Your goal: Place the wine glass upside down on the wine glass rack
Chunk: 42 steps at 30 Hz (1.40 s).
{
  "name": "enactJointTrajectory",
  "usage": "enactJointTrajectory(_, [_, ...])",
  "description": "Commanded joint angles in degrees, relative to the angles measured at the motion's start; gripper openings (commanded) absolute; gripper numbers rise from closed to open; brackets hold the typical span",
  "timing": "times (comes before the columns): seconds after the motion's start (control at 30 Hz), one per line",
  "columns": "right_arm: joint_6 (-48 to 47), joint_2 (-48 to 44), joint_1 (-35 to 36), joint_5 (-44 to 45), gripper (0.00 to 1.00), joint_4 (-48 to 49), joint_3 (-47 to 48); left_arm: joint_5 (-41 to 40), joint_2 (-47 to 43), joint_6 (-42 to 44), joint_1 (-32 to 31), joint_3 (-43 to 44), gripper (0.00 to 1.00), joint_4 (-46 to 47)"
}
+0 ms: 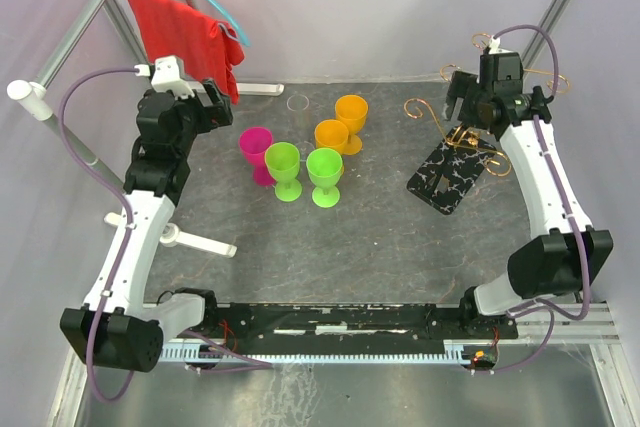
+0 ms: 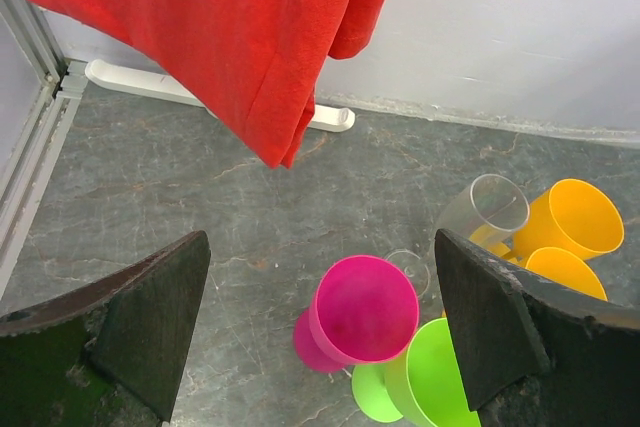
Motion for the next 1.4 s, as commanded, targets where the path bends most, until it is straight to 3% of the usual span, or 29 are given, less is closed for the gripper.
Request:
enactJointTrajectory(0.0, [-1.69,-5.64,0.96,-2.14,1.00,-1.61,-3.00,-0.45,-2.32,2.16,-0.02,0.32,0.99,2.04])
enactJointTrajectory(0.57, [-2.61,-18.92,2.16,-10.75,1.00,-4.92,-14.25,-0.91,-5.65,2.15,-0.02,0.16,0.99,-0.56])
enactJointTrajectory(0.93, [-2.74,-16.07,2.36,-9.98,1.00,-1.96,-15.58,-1.11,-6.01,2.15,0.01,0.33,0.99,-0.89])
enactJointTrajectory(1.37, [-3.61,-12.45,2.52,-18.72,1.00,-0.65,-15.50,-0.68,-5.82,2.63,0.03,0.14,0.99,-1.02])
